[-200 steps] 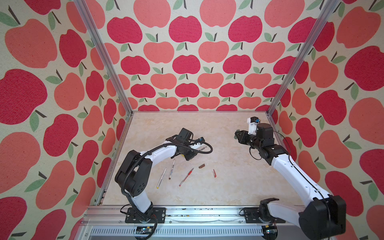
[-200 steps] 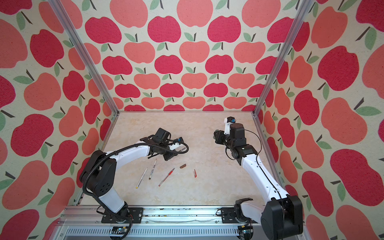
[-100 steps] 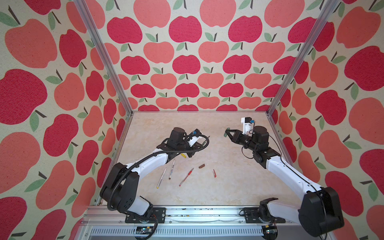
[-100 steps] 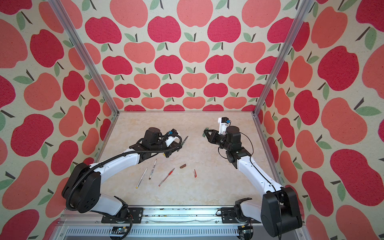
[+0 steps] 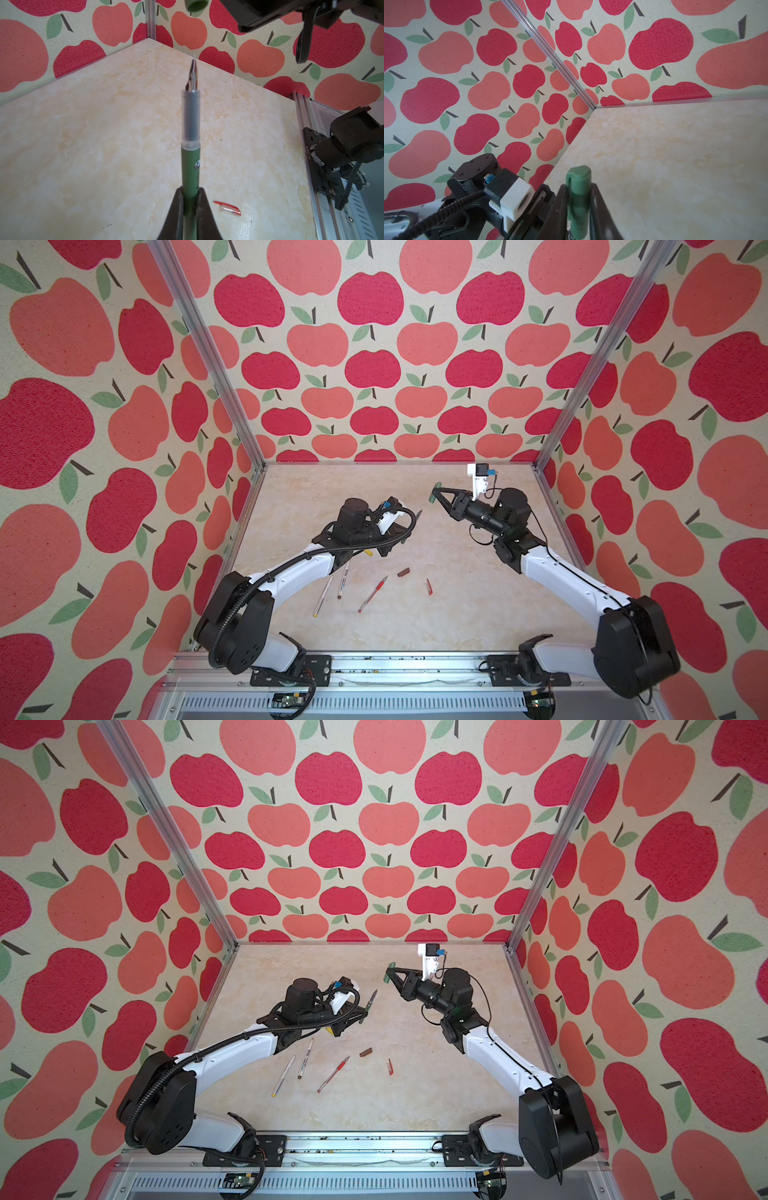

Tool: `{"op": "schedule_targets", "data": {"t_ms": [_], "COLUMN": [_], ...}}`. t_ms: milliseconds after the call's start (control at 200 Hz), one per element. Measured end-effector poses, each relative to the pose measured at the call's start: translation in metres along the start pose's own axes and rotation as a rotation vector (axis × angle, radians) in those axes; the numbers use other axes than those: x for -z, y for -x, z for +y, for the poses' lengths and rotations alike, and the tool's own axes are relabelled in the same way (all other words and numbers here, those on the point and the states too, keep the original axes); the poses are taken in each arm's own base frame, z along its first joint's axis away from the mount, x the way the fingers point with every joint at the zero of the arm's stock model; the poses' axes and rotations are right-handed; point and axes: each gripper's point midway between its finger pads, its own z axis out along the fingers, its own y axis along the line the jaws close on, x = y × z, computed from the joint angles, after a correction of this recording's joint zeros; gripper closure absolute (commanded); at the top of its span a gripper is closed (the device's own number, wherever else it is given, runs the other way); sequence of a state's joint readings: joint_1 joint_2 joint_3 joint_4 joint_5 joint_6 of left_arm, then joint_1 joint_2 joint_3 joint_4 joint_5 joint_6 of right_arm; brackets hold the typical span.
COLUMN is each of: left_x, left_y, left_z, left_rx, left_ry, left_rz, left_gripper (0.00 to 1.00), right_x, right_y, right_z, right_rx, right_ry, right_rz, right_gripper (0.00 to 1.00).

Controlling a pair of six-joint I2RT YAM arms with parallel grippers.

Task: Insert the pens into the pen caps
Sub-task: 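Lower the green cap onto the fountain pen nib with the right gripper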

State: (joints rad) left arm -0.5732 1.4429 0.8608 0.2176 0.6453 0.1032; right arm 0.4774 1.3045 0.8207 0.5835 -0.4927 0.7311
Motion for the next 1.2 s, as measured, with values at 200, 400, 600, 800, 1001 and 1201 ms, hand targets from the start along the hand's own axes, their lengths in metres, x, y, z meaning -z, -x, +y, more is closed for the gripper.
{"op": "schedule_targets", "data": {"t_ms": [200, 400, 600, 800, 1001, 1201], "left_x": [0.003, 0.006, 0.005, 0.005, 0.005, 0.005], "left_y": [0.005, 0.009, 0.009, 0.009, 0.009, 0.009], "left_z": [-0.002, -0.004, -0.005, -0.005, -0.006, -0.006], "left_rx": [-0.005, -0.013, -0.014, -0.015, -0.016, -0.016], "left_ry": [0.001, 0.003, 0.0, -0.001, -0.002, -0.002], "left_rz": [-0.02, -0.032, -0.031, -0.031, -0.03, -0.03], "left_gripper": [1.0, 1.0, 1.0, 1.0, 1.0, 1.0], "right_x": [-0.004, -0.005, -0.006, -0.007, -0.008, -0.007], "right_y": [-0.001, -0.002, -0.004, -0.006, -0.011, -0.016], "right_z": [0.014, 0.017, 0.02, 0.02, 0.017, 0.013], "right_rx": [0.022, 0.025, 0.024, 0.023, 0.016, 0.012], "right_ry": [0.051, 0.061, 0.068, 0.07, 0.063, 0.057], "right_rz": [-0.005, -0.003, 0.003, 0.008, 0.018, 0.026], "right_gripper": [0.81, 0.81, 0.81, 0.81, 0.81, 0.81]}}
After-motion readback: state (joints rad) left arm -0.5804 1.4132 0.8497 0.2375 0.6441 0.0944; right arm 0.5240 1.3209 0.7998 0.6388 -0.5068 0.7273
